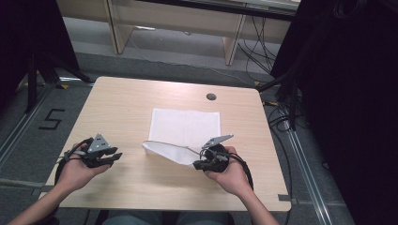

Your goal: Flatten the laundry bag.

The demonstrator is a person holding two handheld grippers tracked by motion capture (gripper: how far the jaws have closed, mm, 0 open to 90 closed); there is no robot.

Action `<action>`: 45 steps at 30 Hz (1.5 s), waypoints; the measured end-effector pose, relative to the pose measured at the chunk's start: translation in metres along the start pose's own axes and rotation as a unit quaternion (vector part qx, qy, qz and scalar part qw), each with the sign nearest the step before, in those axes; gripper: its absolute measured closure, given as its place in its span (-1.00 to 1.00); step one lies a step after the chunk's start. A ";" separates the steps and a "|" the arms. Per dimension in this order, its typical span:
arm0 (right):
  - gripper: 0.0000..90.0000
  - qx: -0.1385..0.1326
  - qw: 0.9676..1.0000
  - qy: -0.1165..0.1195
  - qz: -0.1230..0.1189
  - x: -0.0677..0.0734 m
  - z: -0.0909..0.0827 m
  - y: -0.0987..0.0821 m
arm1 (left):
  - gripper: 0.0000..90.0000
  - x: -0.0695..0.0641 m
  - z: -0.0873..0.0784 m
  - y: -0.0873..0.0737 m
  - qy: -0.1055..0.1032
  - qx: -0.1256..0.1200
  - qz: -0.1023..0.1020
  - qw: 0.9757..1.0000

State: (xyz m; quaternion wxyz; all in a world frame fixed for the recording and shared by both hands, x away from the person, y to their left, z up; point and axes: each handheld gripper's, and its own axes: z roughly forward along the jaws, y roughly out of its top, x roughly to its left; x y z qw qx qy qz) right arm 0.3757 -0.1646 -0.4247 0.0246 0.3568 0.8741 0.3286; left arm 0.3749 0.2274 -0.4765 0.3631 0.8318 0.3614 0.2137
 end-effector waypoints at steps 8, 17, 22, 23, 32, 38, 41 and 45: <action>1.00 0.032 0.999 0.007 -0.012 0.007 0.011 -0.014 | 0.48 -0.001 0.001 0.000 0.002 0.001 -0.006 1.000; 1.00 0.049 0.998 0.021 -0.012 0.013 0.018 -0.026 | 0.48 -0.002 0.001 0.001 0.004 0.006 -0.004 1.000; 1.00 0.057 0.998 0.026 -0.011 0.016 0.023 -0.027 | 0.47 0.000 0.000 0.001 0.000 0.012 0.017 1.000; 0.99 0.059 0.998 0.028 -0.012 0.017 0.025 -0.028 | 0.46 -0.003 0.002 0.001 0.000 -0.003 0.000 1.000; 0.98 0.079 0.996 0.032 -0.015 0.020 0.035 -0.036 | 0.43 -0.009 0.004 0.003 -0.011 0.003 0.008 1.000; 0.98 0.091 0.995 0.036 -0.021 0.023 0.038 -0.041 | 0.42 -0.014 0.007 0.004 -0.013 -0.003 0.009 1.000; 0.98 0.092 0.995 0.038 -0.024 0.024 0.039 -0.042 | 0.41 -0.015 0.007 0.004 -0.015 -0.004 0.009 1.000; 0.86 0.104 0.993 0.045 -0.022 0.028 0.038 -0.044 | 0.40 -0.017 0.008 0.005 -0.019 -0.005 0.013 1.000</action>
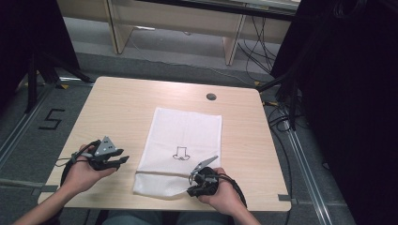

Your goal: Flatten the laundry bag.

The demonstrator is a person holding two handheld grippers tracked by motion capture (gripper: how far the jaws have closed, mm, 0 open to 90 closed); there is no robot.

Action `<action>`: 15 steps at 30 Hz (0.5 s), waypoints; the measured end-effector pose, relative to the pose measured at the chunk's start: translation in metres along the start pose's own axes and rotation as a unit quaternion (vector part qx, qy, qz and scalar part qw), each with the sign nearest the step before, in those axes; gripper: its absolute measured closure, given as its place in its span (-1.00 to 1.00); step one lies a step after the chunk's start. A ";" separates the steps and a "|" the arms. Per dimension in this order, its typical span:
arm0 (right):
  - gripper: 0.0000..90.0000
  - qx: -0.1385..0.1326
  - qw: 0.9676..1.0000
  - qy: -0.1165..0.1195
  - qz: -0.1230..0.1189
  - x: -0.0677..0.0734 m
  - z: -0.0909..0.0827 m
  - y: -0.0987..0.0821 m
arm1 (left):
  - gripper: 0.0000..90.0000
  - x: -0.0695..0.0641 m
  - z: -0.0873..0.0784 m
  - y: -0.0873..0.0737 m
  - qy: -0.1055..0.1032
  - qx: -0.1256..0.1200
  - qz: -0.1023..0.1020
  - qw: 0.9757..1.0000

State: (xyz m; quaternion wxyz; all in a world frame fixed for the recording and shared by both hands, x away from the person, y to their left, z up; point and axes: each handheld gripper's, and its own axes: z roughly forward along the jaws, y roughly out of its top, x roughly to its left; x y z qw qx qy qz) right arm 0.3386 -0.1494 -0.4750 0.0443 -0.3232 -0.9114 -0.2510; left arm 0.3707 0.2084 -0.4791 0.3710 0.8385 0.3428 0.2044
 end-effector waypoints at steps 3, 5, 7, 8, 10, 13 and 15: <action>0.70 -0.008 1.000 0.001 0.005 0.001 -0.002 -0.002 | 0.39 0.001 -0.001 0.001 -0.002 -0.002 0.014 1.000; 0.59 -0.015 1.000 0.002 0.017 0.003 -0.007 -0.003 | 0.38 -0.002 0.001 0.002 -0.013 -0.014 0.002 1.000; 0.48 -0.029 0.999 0.004 0.022 0.003 -0.013 -0.005 | 0.37 -0.004 0.001 0.004 -0.017 -0.011 -0.001 1.000; 0.43 -0.047 0.998 -0.001 0.031 0.001 -0.024 -0.007 | 0.37 -0.007 0.003 0.007 -0.027 -0.016 -0.002 1.000; 0.43 -0.067 0.997 -0.011 0.036 -0.004 -0.033 -0.009 | 0.36 -0.009 0.004 0.008 -0.037 -0.018 0.000 0.999; 0.50 -0.078 0.995 -0.032 0.056 -0.018 -0.043 -0.012 | 0.34 -0.021 0.012 0.014 -0.067 -0.016 0.009 0.998; 0.57 -0.080 0.994 -0.046 0.066 -0.024 -0.045 -0.014 | 0.33 -0.024 0.014 0.016 -0.076 -0.014 0.022 0.997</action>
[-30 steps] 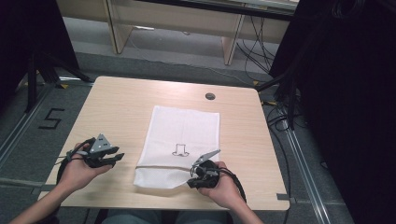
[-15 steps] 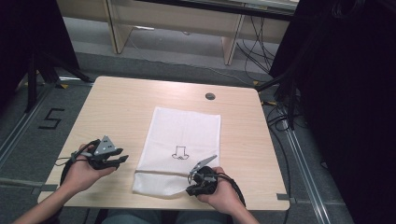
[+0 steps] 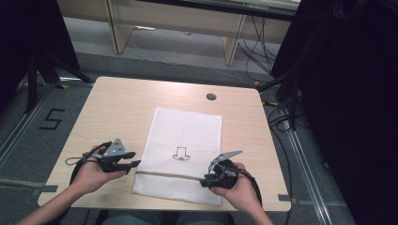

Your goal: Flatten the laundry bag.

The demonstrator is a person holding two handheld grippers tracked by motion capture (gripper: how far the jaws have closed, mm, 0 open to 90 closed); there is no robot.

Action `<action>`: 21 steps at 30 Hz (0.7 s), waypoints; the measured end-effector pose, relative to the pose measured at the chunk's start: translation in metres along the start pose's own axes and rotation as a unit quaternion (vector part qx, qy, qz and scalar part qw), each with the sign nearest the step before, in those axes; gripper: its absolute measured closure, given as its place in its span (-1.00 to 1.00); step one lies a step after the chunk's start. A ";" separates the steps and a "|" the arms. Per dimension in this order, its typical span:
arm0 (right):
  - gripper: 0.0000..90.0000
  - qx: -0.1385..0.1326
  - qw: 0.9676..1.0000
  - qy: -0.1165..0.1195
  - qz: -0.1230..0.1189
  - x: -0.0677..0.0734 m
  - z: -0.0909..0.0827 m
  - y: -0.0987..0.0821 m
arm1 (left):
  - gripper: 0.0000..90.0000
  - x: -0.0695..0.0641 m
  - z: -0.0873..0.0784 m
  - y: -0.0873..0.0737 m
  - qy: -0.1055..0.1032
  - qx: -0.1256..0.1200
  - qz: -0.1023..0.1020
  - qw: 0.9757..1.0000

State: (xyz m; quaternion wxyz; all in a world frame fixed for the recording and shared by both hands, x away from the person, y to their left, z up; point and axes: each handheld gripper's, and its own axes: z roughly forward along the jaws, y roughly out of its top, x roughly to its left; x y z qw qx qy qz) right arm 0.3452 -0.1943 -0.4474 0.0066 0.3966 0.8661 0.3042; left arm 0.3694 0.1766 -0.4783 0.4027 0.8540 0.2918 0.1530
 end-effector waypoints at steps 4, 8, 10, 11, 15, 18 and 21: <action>0.97 0.026 0.998 -0.056 0.013 -0.028 -0.004 -0.004 | 0.28 -0.011 0.011 0.003 -0.028 0.017 0.014 0.999; 1.00 0.038 0.996 -0.065 0.053 -0.042 -0.003 -0.010 | 0.21 -0.016 0.020 0.004 -0.058 0.037 0.017 0.997; 1.00 0.032 0.996 -0.057 0.066 -0.048 -0.003 -0.015 | 0.15 -0.018 0.024 0.002 -0.088 0.040 0.011 0.995; 1.00 0.031 0.995 -0.058 0.070 -0.049 -0.003 -0.017 | 0.11 -0.019 0.026 0.001 -0.096 0.043 0.013 0.994; 0.98 0.027 0.995 -0.061 0.077 -0.049 -0.003 -0.019 | 0.08 -0.018 0.029 -0.002 -0.093 0.056 0.030 0.994; 0.98 0.031 0.995 -0.062 0.077 -0.048 0.000 -0.018 | 0.10 -0.018 0.031 -0.002 -0.089 0.059 0.029 0.994; 0.99 0.043 0.996 -0.055 0.058 -0.047 0.007 -0.018 | 0.23 -0.020 0.033 -0.003 -0.083 0.076 0.041 0.993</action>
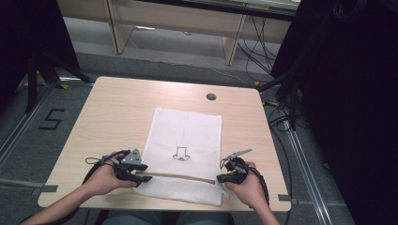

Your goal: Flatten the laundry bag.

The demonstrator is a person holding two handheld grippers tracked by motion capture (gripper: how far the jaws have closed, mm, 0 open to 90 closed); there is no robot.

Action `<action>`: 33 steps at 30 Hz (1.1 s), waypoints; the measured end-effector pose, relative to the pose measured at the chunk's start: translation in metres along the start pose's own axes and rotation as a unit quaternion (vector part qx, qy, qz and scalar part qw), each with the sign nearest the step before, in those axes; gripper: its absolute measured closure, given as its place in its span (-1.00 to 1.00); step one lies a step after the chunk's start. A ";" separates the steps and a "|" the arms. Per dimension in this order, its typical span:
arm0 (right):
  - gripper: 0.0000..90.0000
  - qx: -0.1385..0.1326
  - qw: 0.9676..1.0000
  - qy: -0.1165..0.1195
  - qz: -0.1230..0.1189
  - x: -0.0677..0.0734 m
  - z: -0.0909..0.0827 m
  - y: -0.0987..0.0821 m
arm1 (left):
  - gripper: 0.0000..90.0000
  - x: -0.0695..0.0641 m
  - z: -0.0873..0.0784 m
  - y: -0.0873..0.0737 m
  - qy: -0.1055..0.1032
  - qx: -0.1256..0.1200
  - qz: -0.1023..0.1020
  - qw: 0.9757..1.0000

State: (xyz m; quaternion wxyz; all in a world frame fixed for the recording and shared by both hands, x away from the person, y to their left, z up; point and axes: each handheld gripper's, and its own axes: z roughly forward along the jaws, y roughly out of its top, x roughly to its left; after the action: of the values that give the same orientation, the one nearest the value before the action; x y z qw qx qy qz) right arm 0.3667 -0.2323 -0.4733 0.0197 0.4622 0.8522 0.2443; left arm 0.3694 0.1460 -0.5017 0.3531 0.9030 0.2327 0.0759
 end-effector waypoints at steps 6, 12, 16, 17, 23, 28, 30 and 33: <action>1.00 0.013 1.000 0.000 0.001 0.002 0.007 -0.001 | 0.45 -0.004 0.001 -0.002 0.018 0.025 0.020 0.999; 1.00 0.021 1.000 -0.005 -0.016 0.009 0.013 0.002 | 0.49 -0.006 -0.003 -0.003 0.011 0.045 0.021 0.999; 1.00 0.016 1.000 0.000 -0.023 0.011 0.014 0.002 | 0.49 -0.006 -0.006 -0.005 0.008 0.055 0.030 0.998; 1.00 0.021 1.000 -0.003 -0.018 0.012 0.014 0.003 | 0.49 -0.007 -0.008 -0.007 0.013 0.053 0.028 0.998; 0.99 0.012 0.999 0.004 -0.036 0.015 0.018 0.005 | 0.46 -0.006 -0.012 -0.010 0.015 0.059 0.020 0.998; 0.93 0.007 1.000 0.007 -0.022 0.016 0.019 0.007 | 0.23 -0.002 -0.015 -0.010 -0.003 0.056 0.041 0.998; 0.82 -0.021 0.999 0.003 -0.038 0.013 0.017 0.006 | 0.11 0.001 -0.020 -0.009 -0.004 0.035 0.036 0.999; 0.79 -0.052 0.998 -0.006 -0.027 0.011 0.009 0.003 | -0.03 0.001 -0.019 -0.008 -0.001 -0.013 0.001 1.000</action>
State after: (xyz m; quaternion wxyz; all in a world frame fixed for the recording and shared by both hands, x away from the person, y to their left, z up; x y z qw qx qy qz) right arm 0.3652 -0.2184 -0.4773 0.0554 0.4389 0.8502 0.2854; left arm 0.3617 0.1626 -0.4930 0.3651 0.8986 0.2307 0.0778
